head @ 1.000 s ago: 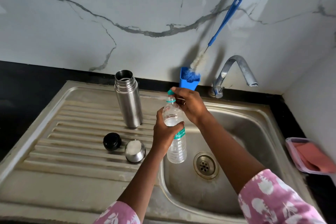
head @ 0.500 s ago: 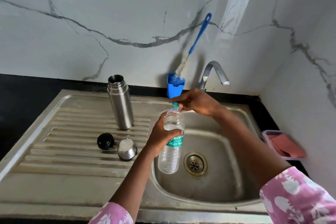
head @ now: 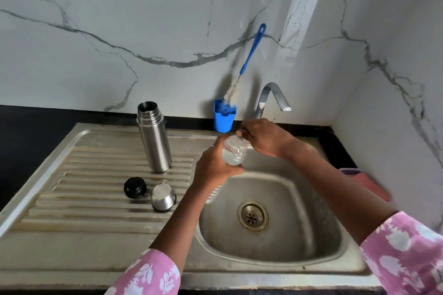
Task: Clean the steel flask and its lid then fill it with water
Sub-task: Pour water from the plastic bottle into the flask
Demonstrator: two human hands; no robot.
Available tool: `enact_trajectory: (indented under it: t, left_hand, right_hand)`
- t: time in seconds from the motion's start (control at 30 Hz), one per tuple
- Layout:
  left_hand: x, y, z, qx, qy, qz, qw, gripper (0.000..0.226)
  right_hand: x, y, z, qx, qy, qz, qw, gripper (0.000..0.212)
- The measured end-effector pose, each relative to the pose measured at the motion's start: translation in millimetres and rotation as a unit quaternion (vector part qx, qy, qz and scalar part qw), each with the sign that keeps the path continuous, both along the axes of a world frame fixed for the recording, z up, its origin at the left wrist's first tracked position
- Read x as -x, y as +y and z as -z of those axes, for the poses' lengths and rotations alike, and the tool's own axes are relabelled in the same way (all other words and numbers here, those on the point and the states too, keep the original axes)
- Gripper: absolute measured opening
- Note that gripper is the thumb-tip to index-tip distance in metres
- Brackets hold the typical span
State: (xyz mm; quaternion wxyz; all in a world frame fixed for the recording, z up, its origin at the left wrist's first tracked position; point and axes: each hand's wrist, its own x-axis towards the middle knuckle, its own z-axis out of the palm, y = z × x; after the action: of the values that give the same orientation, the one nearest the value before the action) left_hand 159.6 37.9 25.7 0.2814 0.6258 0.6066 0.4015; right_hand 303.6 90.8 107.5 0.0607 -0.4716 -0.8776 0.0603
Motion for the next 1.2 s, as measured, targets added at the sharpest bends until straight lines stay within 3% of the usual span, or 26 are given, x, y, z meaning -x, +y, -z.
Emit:
enact_trajectory:
  t: [0.13, 0.23, 0.33, 0.4, 0.57, 0.7, 0.77, 0.83, 0.87, 0.93, 1.03, 1.2]
  left_hand:
    - [2, 4, -7, -0.014, 0.041, 0.047, 0.998, 0.078]
    - [-4, 6, -10, -0.044, 0.106, 0.06, 0.992, 0.081]
    - [-7, 12, -10, -0.084, 0.148, 0.018, 0.985, 0.079]
    - [-6, 16, -7, -0.105, 0.147, -0.014, 0.983, 0.077]
    - [4, 33, 4, -0.151, 0.104, -0.039, 0.982, 0.074]
    - [22, 64, 2, -0.148, 0.023, -0.045, 0.988, 0.08]
    - [29, 80, -4, -0.161, -0.052, -0.071, 0.983, 0.084]
    - [34, 94, -11, -0.16, -0.088, -0.092, 0.979, 0.085]
    - [36, 102, -14, -0.145, -0.096, -0.099, 0.98, 0.083]
    - [40, 119, -14, -0.108, -0.122, -0.116, 0.98, 0.074]
    - [47, 142, -6, -0.087, -0.174, -0.14, 0.971, 0.076]
    - [60, 175, 15, -0.063, -0.221, -0.166, 0.959, 0.079]
  right_hand:
    - [-15, -3, 13, -0.171, 0.012, -0.057, 0.984, 0.048]
    - [-19, -4, 14, -0.219, 0.028, -0.014, 0.975, 0.052]
    - [-7, -2, 14, -0.175, 0.047, 0.106, 0.978, 0.062]
    - [4, 0, 10, -0.142, 0.025, 0.166, 0.976, 0.049]
    - [28, 9, 8, -0.105, 0.032, 0.226, 0.968, 0.045]
    - [39, 25, 15, 0.02, 0.245, 0.183, 0.952, 0.047]
    - [46, 37, 31, 0.097, 0.367, 0.152, 0.913, 0.041]
    - [55, 47, 48, 0.167, 0.433, 0.143, 0.874, 0.023]
    - [60, 54, 56, 0.193, 0.424, 0.141, 0.873, 0.024]
    - [72, 66, 67, 0.223, 0.367, 0.116, 0.896, 0.053]
    - [97, 87, 82, 0.198, 0.355, 0.096, 0.908, 0.074]
    - [131, 122, 98, 0.155, 0.388, 0.15, 0.896, 0.055]
